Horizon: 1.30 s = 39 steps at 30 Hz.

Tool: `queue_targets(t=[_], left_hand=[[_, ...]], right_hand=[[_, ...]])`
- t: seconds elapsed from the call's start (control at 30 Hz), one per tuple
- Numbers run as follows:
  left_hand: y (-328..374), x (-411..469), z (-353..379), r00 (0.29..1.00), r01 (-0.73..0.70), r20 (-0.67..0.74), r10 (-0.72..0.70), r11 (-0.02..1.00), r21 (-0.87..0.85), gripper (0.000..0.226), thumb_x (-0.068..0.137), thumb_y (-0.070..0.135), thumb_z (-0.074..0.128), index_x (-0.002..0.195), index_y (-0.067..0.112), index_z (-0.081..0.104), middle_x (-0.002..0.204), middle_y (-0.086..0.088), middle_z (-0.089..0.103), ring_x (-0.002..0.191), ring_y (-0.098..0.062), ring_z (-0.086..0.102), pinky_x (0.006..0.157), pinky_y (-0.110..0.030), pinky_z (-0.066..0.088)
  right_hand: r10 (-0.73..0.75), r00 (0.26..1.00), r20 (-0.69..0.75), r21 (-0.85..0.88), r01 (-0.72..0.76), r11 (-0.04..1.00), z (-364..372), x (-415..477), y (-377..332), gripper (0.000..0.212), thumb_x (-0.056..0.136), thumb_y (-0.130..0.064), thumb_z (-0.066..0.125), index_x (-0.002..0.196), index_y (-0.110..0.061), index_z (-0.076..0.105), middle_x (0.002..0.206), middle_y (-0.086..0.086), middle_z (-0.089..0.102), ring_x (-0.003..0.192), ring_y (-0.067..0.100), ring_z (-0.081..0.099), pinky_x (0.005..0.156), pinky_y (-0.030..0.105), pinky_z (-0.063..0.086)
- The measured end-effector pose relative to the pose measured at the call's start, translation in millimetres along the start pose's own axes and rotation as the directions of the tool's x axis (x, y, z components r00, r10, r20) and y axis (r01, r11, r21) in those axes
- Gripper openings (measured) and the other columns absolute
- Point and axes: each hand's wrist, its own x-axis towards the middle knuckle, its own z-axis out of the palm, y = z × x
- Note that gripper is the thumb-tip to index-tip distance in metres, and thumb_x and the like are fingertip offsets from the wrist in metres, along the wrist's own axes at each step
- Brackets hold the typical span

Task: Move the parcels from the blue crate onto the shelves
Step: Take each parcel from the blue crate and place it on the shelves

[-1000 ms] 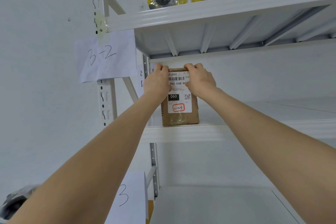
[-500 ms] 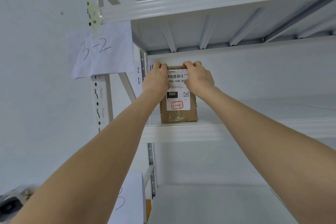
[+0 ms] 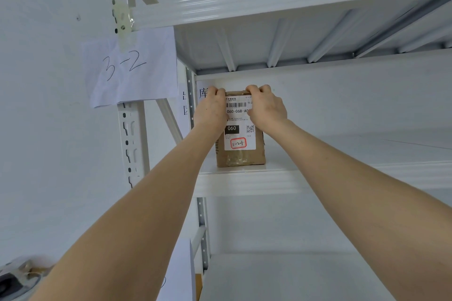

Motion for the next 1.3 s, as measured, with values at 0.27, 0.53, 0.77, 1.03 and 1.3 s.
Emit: queue_targets(t=[0.27, 0.53, 0.77, 1.03, 1.3], left_hand=[[-1.5, 4.4, 7.7, 1.0, 0.015, 0.007, -0.015, 1.0, -0.005, 0.042, 0.085, 0.005, 0.062, 0.124, 0.006, 0.046, 0.131, -0.011, 0.042, 0.1, -0.03, 0.058, 0.082, -0.037, 0.052], [-1.6, 5.7, 10.6, 1.0, 0.016, 0.016, -0.016, 1.0, -0.005, 0.042, 0.087, 0.004, 0.059, 0.126, 0.006, 0.044, 0.132, -0.011, 0.04, 0.102, -0.031, 0.056, 0.081, -0.038, 0.05], [-2.3, 3.9, 8.1, 0.997, -0.031, 0.071, 0.028, 0.999, 0.035, 0.064, 0.086, 0.006, 0.061, 0.14, 0.006, 0.029, 0.143, -0.014, 0.029, 0.107, -0.033, 0.055, 0.085, -0.04, 0.051], [1.6, -21.2, -2.8, 0.995, 0.067, 0.072, -0.067, 0.998, 0.005, 0.075, 0.089, 0.018, 0.062, 0.147, 0.011, 0.016, 0.156, -0.013, 0.009, 0.129, -0.033, 0.04, 0.091, -0.041, 0.048], [17.0, -61.5, -14.0, 0.999, 0.027, 0.021, -0.029, 0.996, 0.085, 0.044, 0.09, 0.016, 0.053, 0.131, 0.01, 0.039, 0.137, -0.01, 0.035, 0.114, -0.026, 0.048, 0.072, -0.034, 0.046]], right_hand=[[0.006, 1.0, -0.005, -0.004, -0.006, 1.0, 8.2, 4.8, 2.0, 0.054, 0.09, -0.005, 0.056, 0.138, -0.021, 0.038, 0.131, 0.01, 0.041, 0.106, 0.032, 0.054, 0.073, 0.032, 0.04], [0.003, 1.0, -0.005, -0.013, -0.003, 1.0, 9.7, 6.0, 4.0, 0.054, 0.09, -0.006, 0.055, 0.139, -0.021, 0.037, 0.133, 0.011, 0.039, 0.106, 0.035, 0.054, 0.075, 0.035, 0.042], [0.033, 0.999, 0.036, 0.023, -0.034, 0.999, 7.0, 2.4, 3.3, 0.063, 0.091, -0.005, 0.052, 0.145, -0.028, 0.029, 0.142, 0.008, 0.032, 0.109, 0.035, 0.054, 0.076, 0.036, 0.042], [0.056, 0.998, 0.037, -0.012, -0.055, 0.998, -3.2, -19.5, 5.4, 0.069, 0.086, -0.006, 0.058, 0.145, -0.023, 0.024, 0.142, 0.011, 0.028, 0.1, 0.029, 0.051, 0.065, 0.033, 0.037], [0.02, 1.0, -0.001, -0.096, -0.02, 0.995, -8.8, -60.6, 6.1, 0.055, 0.086, -0.015, 0.06, 0.136, -0.017, 0.036, 0.127, 0.008, 0.037, 0.112, 0.026, 0.041, 0.068, 0.032, 0.035]])
